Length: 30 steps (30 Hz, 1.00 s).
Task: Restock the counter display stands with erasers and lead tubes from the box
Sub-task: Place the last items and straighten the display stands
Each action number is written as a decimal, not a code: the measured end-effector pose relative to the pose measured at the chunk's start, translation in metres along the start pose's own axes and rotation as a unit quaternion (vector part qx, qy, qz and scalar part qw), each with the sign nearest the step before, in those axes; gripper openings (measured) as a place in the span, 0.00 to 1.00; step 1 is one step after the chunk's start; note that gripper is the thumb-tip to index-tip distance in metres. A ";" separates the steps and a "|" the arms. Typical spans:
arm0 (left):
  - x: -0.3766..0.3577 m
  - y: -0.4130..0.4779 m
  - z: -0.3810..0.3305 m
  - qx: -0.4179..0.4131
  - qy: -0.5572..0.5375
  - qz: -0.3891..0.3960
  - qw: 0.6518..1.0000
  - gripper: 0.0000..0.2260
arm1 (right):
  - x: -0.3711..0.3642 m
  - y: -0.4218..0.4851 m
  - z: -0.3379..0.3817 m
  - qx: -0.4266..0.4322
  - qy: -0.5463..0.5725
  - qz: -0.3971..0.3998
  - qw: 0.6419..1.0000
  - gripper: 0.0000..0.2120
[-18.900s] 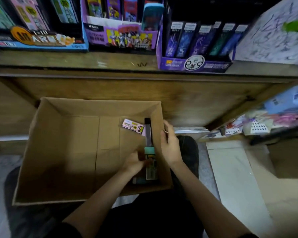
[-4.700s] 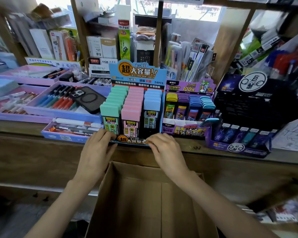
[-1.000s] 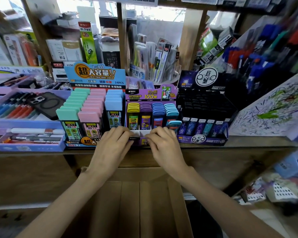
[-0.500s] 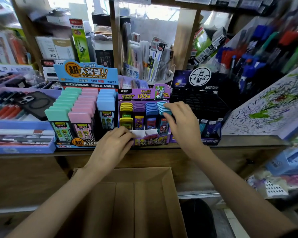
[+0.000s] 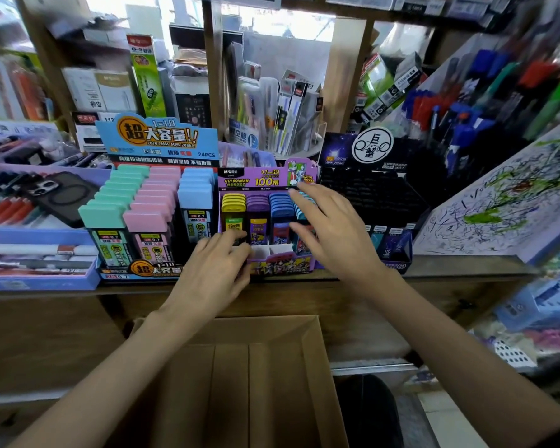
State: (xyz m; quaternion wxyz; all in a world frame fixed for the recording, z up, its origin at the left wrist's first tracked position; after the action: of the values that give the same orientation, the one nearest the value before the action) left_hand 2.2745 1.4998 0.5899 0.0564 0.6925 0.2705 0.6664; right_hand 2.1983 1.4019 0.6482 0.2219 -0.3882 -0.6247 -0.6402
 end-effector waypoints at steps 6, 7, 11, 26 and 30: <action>0.000 0.001 -0.003 -0.012 -0.011 0.013 1.000 0.05 | -0.037 0.019 0.014 0.016 -0.012 0.097 0.995 0.20; -0.002 0.002 -0.003 -0.012 -0.018 0.019 1.000 0.04 | -0.039 0.021 0.013 0.002 -0.007 0.090 0.996 0.19; -0.004 0.007 0.003 -0.006 -0.027 0.031 0.999 0.04 | -0.039 0.022 0.013 -0.056 0.003 0.039 0.998 0.17; 0.000 0.001 0.002 -0.020 -0.013 0.010 1.000 0.06 | -0.036 0.039 0.015 -0.086 -0.062 0.019 0.994 0.18; 0.000 0.002 0.000 -0.023 -0.008 0.010 1.000 0.06 | -0.036 0.036 0.018 -0.074 -0.055 0.032 0.995 0.20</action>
State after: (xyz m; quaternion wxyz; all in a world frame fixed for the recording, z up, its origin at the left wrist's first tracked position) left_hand 2.2750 1.4977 0.5912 0.0680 0.6988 0.2480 0.6674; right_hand 2.2515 1.4073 0.6413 0.1784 -0.4577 -0.5738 -0.6553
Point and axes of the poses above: each hand's wrist, its own y-axis towards the middle knuckle, its own x-axis out of the back of the hand, z = x × y, the point moved 10 cm from there along y, towards the middle knuckle, and after that the axes turned 1 degree about -x, right-handed, at the moved point
